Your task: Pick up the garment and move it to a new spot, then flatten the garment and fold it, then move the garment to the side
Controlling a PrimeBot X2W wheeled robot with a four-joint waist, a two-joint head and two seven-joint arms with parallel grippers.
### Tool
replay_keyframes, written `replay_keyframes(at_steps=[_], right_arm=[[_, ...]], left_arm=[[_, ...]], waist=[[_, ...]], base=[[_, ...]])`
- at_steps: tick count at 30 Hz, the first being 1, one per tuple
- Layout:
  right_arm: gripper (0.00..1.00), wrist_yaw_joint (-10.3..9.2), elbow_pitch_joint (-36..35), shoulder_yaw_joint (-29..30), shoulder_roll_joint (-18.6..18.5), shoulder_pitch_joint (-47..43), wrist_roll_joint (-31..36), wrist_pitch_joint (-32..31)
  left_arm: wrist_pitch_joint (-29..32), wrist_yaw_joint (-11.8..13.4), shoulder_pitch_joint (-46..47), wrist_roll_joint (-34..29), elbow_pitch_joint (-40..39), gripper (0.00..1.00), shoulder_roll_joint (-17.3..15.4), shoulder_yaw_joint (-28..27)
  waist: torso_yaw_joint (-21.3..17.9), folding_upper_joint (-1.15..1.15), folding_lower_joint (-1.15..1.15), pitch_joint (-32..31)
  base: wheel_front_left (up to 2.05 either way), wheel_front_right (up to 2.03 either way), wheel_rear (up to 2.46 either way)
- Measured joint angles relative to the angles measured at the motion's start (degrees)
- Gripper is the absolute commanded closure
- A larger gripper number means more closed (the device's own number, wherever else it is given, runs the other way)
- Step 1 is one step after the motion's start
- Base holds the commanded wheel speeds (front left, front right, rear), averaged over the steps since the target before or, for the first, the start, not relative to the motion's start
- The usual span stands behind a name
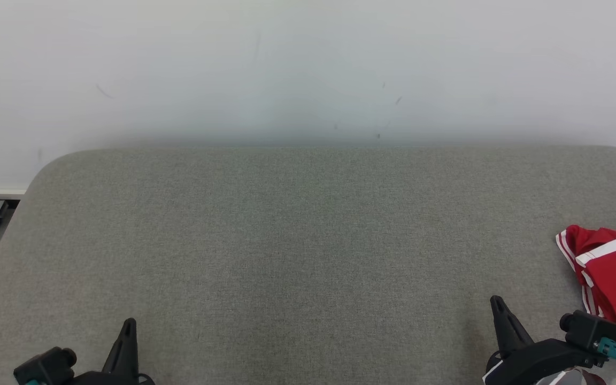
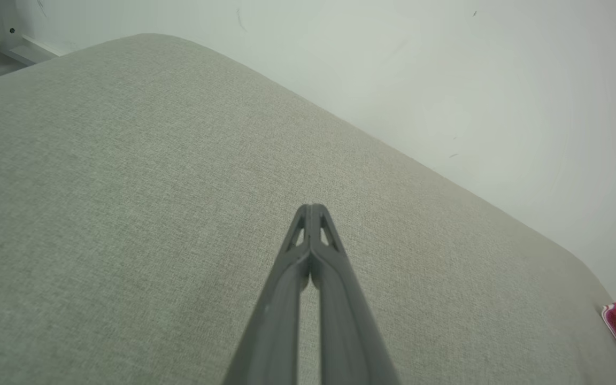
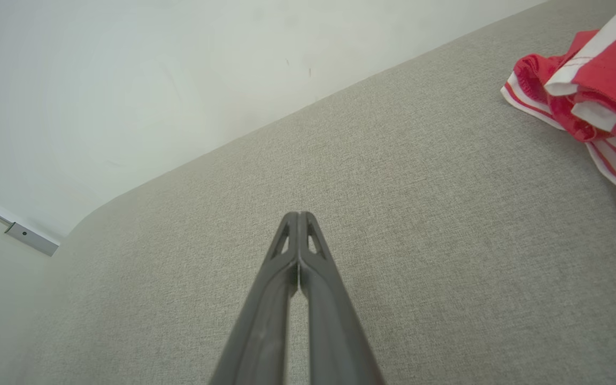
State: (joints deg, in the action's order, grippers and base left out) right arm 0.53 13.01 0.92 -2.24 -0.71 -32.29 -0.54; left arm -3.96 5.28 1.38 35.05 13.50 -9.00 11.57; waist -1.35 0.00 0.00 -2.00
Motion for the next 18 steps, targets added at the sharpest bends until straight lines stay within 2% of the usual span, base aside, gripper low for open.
replay_keyframes(at_steps=[18], right_arm=[[1.00, 1.07, 0.91, 1.47, 0.00, 0.99, -13.06, -1.48]], left_arm=[[2.50, -2.37, 0.19, 12.65, 0.58, 1.00, 1.54, -3.68]], waist=[[0.29, 0.00, 0.01, 0.45]], base=[[0.00, 0.00, 0.00]])
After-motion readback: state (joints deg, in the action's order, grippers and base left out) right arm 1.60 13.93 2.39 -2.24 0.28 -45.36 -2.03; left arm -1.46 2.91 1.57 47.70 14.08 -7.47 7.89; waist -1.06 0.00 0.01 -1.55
